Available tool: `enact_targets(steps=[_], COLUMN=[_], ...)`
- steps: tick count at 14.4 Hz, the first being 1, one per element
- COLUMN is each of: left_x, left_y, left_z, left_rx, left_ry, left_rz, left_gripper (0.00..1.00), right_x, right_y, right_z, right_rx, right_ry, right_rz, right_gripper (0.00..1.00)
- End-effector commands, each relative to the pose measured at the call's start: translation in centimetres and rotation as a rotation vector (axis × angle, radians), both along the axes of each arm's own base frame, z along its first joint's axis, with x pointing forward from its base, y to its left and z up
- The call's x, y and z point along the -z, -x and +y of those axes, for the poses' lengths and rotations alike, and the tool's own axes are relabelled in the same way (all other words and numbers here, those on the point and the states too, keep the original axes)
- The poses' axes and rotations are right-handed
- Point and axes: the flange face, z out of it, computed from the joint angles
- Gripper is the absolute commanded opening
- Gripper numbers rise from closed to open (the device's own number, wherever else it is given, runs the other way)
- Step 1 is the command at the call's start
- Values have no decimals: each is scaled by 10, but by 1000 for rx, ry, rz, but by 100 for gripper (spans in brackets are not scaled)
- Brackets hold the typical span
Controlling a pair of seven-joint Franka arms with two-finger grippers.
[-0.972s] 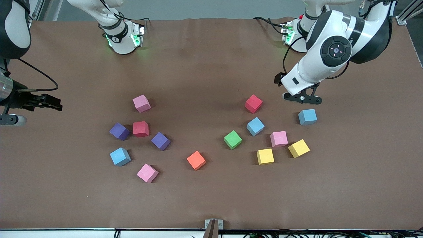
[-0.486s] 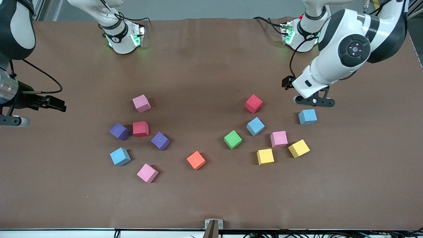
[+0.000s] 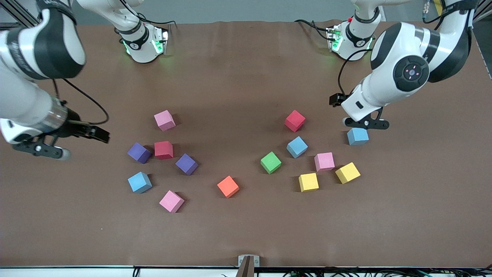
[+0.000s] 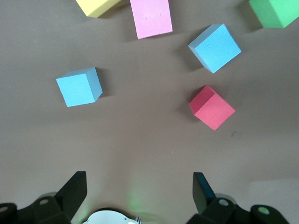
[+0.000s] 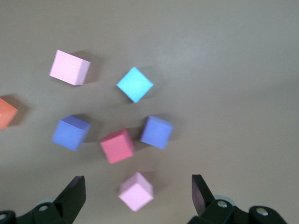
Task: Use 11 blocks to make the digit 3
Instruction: 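Grasp the red cube with the left gripper while the right grasps purple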
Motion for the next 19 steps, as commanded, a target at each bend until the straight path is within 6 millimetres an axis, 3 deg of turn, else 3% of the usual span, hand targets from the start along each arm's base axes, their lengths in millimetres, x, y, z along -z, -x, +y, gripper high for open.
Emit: enact_targets(steps=[1, 4, 8, 10, 12, 15, 19], left_x=[3, 27, 59, 76, 109, 146, 183], left_y=[3, 21, 26, 32, 51, 75, 90], left_z=[-4, -28, -70, -85, -103, -114, -118], left_rx=[-8, -16, -390, -549, -676, -797, -857], left_ry=[-22, -42, -75, -99, -112, -105, -86], left_rz=[12, 44, 35, 6, -30, -75, -91], left_gripper=[100, 100, 100, 100, 100, 100, 100], right_x=[42, 80, 133, 156, 185, 216, 248], right_y=[-10, -13, -13, -11, -2, 3, 2], right_z=[49, 106, 159, 166, 165, 158, 163], right_rx=[124, 237, 351, 379, 387, 424, 483], right_ry=[-7, -1, 11, 14, 5, -7, -4], right_rz=[8, -10, -26, -25, -41, -62, -59], right_gripper=[100, 100, 100, 100, 100, 100, 100])
